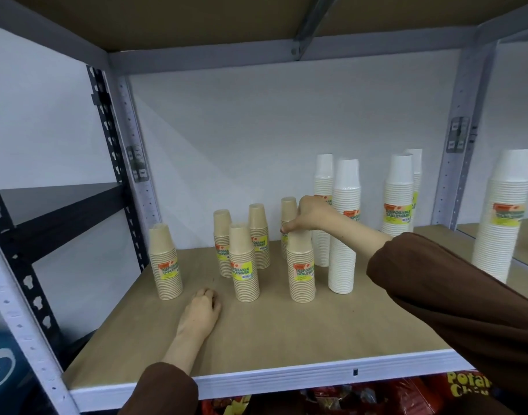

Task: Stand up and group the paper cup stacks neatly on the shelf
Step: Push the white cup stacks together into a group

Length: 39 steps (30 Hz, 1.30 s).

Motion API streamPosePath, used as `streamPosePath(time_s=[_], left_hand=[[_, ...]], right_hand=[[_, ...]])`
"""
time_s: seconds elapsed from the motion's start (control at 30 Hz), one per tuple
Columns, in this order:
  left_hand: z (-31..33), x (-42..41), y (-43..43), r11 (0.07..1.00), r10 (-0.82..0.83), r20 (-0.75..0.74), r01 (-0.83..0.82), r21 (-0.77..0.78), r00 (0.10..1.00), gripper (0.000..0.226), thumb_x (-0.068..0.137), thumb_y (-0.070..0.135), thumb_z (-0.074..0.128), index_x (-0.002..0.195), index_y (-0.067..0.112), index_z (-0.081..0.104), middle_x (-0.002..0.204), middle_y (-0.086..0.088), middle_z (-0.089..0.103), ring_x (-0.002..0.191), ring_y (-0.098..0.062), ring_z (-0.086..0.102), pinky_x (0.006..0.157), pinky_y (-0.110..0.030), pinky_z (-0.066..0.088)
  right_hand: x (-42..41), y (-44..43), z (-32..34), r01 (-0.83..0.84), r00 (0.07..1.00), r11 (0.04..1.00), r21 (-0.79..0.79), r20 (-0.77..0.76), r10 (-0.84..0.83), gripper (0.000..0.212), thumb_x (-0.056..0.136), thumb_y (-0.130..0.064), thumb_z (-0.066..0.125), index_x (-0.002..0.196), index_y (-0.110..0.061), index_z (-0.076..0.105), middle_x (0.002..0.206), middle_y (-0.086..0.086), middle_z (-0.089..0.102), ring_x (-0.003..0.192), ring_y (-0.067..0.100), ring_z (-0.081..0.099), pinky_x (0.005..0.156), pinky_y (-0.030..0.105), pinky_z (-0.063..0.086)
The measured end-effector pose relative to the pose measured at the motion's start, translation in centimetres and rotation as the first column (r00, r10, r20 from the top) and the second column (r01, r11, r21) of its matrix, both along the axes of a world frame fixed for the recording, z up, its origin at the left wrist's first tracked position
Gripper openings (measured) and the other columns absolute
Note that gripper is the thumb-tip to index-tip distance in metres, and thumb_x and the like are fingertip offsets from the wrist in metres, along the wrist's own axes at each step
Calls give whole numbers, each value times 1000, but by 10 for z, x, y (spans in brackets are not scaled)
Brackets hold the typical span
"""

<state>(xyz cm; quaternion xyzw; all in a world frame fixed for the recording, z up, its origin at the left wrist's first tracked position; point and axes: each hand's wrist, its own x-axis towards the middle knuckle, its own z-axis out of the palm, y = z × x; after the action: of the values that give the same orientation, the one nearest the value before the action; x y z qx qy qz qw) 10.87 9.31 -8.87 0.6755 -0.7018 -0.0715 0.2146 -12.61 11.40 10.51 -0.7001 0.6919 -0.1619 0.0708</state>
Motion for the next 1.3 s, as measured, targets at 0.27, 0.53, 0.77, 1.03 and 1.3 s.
streamPosePath(time_s=[0.27, 0.53, 0.77, 1.03, 1.3], left_hand=[[-1, 1, -1, 1000, 4, -2, -4, -7, 1000, 32, 93, 17, 43, 118, 2, 55, 127, -16, 54, 118, -29, 50, 99, -34, 42], [2, -1, 3, 1000, 2, 19, -2, -6, 1000, 32, 94, 18, 42, 120, 3, 54, 129, -15, 53, 118, -29, 51, 98, -34, 43], [12, 1, 11, 998, 5, 2, -5, -59, 1000, 28, 91, 14, 48, 115, 2, 57, 124, -14, 55, 111, -31, 57, 93, -35, 45], [89, -9, 37, 867, -12, -281, -129, -481, 960, 17, 87, -2, 51, 102, -5, 59, 104, -20, 61, 96, -34, 58, 81, -40, 45], [177, -65, 43, 710, -243, -228, 13, -704, 943, 19, 86, 0, 54, 104, -5, 59, 103, -18, 61, 100, -28, 58, 86, -33, 44]], right_hand=[[-4, 0, -4, 2, 995, 1000, 18, 105, -3, 29, 76, -25, 72, 68, -6, 52, 83, 7, 51, 81, 20, 49, 51, 24, 36], [-4, 0, -7, 35, 994, 999, -11, 108, -33, 47, 75, -29, 72, 55, -13, 33, 64, 2, 44, 79, 20, 48, 43, 19, 28], [-12, 3, -4, 37, 973, 992, -123, 229, -8, 40, 81, -35, 66, 59, -4, 52, 60, 6, 47, 60, 19, 46, 44, 22, 28], [-32, 9, 26, 37, 948, 895, -445, 299, 109, 26, 81, -12, 64, 102, 3, 68, 106, 18, 70, 103, 29, 62, 87, 33, 48], [-72, 19, 53, 139, 938, 786, -603, 334, 90, 32, 81, -18, 66, 108, 0, 66, 109, 17, 69, 103, 27, 62, 87, 30, 45]])
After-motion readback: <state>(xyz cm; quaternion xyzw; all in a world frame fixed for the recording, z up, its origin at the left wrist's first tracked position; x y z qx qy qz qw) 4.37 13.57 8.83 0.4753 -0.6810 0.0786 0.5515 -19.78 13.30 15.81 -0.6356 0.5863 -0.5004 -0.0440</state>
